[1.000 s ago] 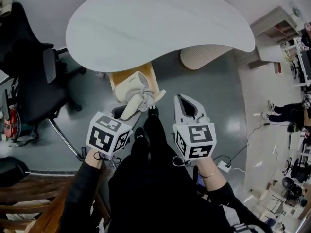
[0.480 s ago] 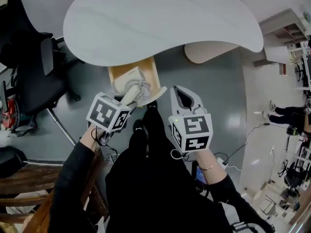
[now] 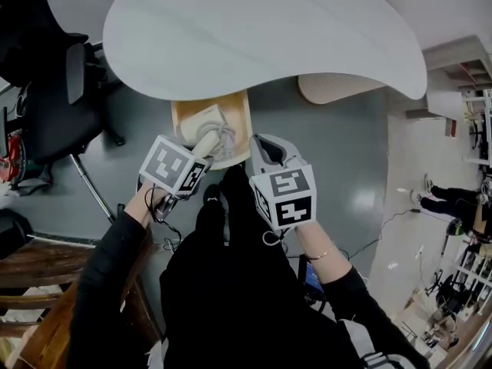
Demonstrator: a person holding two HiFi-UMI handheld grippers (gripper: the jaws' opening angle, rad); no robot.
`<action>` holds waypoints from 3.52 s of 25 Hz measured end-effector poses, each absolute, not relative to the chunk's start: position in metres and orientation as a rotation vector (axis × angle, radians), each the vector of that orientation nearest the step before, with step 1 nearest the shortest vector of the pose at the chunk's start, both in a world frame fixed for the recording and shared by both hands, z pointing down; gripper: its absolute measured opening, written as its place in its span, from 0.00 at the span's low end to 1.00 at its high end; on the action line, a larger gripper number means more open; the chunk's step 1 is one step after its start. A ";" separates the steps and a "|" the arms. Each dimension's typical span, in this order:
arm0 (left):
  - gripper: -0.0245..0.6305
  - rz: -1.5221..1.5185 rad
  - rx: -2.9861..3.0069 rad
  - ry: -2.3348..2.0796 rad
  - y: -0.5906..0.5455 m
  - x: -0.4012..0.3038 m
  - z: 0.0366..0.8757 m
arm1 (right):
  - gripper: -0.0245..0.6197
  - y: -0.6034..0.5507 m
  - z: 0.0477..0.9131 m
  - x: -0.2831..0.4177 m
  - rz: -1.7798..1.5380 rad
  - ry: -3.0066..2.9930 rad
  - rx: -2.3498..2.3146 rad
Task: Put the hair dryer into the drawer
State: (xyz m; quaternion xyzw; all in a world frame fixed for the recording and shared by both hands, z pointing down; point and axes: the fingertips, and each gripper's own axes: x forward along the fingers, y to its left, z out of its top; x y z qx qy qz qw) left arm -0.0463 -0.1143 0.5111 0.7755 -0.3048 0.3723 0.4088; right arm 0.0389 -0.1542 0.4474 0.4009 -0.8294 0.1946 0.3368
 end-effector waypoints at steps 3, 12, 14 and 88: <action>0.27 0.943 1.934 -0.775 -0.115 -0.046 0.516 | 0.04 -0.154 0.461 0.035 0.523 -2.145 0.982; 0.27 0.962 1.848 -0.758 -0.129 -0.046 0.540 | 0.04 -0.166 0.499 0.026 0.606 -2.085 0.871; 0.27 0.970 1.835 -0.756 -0.132 -0.047 0.545 | 0.04 -0.168 0.504 0.024 0.615 -2.075 0.850; 0.32 1.042 1.689 -1.081 -0.208 -0.049 0.658 | 0.04 -0.192 0.581 0.008 0.735 -1.842 0.681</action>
